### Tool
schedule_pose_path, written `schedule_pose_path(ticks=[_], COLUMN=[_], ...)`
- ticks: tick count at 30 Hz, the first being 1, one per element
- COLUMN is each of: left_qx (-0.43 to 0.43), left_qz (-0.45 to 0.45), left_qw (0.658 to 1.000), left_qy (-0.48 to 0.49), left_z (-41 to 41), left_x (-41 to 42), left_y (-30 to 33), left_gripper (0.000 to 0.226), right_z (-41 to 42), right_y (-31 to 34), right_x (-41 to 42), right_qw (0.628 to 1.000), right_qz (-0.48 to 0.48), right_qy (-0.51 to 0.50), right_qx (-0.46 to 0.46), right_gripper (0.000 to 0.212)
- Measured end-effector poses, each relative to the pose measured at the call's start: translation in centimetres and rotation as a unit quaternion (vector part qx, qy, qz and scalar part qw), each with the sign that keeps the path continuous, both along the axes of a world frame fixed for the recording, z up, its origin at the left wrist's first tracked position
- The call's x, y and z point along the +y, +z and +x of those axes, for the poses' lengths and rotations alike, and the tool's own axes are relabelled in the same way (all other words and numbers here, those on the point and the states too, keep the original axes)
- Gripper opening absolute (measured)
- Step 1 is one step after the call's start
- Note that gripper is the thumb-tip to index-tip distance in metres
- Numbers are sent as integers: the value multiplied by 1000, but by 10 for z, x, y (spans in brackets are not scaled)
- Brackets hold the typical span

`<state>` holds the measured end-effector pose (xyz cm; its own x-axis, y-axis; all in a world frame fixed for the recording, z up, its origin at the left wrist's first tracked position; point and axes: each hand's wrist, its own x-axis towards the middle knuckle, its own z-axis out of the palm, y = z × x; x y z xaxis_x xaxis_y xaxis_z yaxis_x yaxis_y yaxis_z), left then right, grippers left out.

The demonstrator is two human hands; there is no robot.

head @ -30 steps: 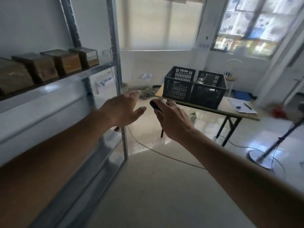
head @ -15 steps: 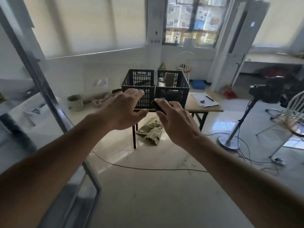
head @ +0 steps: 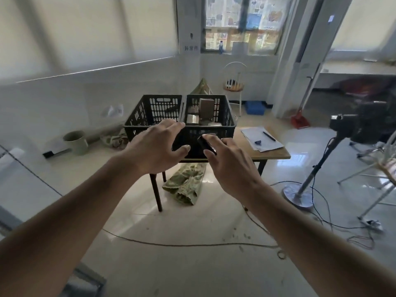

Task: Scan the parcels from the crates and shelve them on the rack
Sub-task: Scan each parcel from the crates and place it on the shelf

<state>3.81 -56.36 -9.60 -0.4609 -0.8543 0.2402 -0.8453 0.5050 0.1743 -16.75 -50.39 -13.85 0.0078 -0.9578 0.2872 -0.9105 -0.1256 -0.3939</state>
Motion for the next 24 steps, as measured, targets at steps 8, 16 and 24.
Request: schedule_pose_path(ticks=[8, 16, 24], left_qx=[-7, -12, -30], left_qz=[34, 54, 125], left_qw=[999, 998, 992], left_qy=[3, -15, -10], left_z=[-58, -94, -115], left_x=[-132, -294, -438], left_y=[-29, -71, -113], left_gripper=[74, 65, 59], right_z=[-64, -90, -116], right_y=[-19, -49, -74], right_x=[-129, -279, -412], right_qw=[999, 997, 988], right_qz=[28, 78, 147], right_qy=[-14, -27, -41], right_qx=[7, 9, 11], right_gripper=[50, 51, 52])
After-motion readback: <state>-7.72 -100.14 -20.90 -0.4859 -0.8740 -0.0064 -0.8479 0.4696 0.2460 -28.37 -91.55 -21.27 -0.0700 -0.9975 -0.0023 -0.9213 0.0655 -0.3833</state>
